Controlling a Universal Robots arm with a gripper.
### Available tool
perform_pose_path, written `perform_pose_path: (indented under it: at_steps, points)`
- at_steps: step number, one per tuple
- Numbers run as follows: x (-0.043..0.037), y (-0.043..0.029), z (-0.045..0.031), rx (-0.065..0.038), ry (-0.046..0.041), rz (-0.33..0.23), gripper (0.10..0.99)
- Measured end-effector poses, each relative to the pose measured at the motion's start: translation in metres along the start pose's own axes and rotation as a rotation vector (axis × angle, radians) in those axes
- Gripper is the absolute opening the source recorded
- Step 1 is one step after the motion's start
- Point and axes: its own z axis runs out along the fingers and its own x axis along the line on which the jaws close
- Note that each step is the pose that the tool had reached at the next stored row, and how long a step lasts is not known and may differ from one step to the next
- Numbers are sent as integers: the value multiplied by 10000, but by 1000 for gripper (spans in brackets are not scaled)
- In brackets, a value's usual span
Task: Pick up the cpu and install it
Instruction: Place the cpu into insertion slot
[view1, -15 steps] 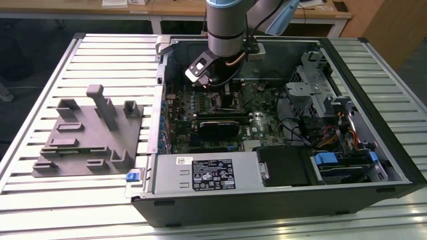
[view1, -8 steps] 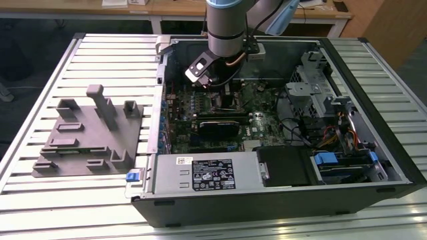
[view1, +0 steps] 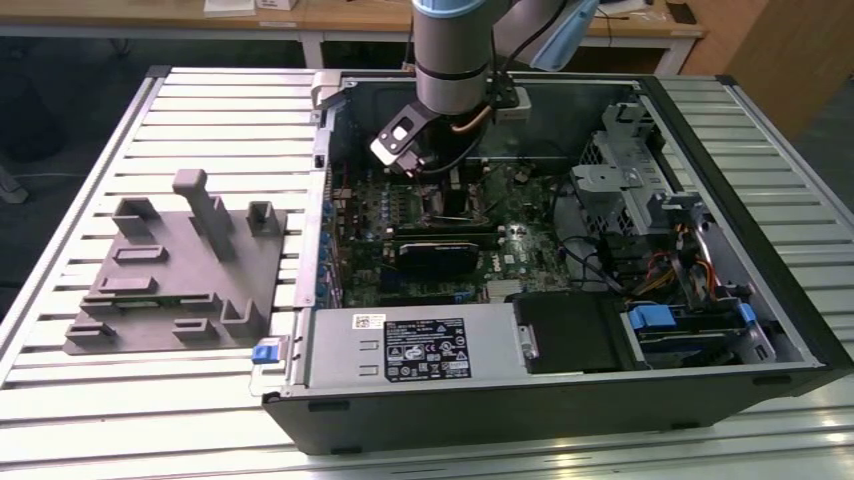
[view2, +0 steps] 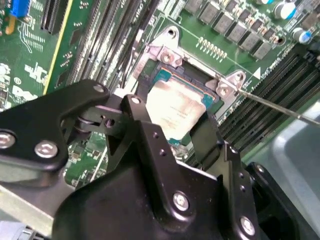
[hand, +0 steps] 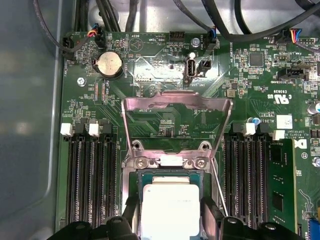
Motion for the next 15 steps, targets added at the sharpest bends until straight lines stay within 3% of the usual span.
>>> perform_pose_path:
  at_steps: [3,9,15]
  points:
    - [0,2,-22,0,0,0,612]
    - [0,10,-140,0,-1,1,612]
    - [0,11,-148,-1,1,1,612]
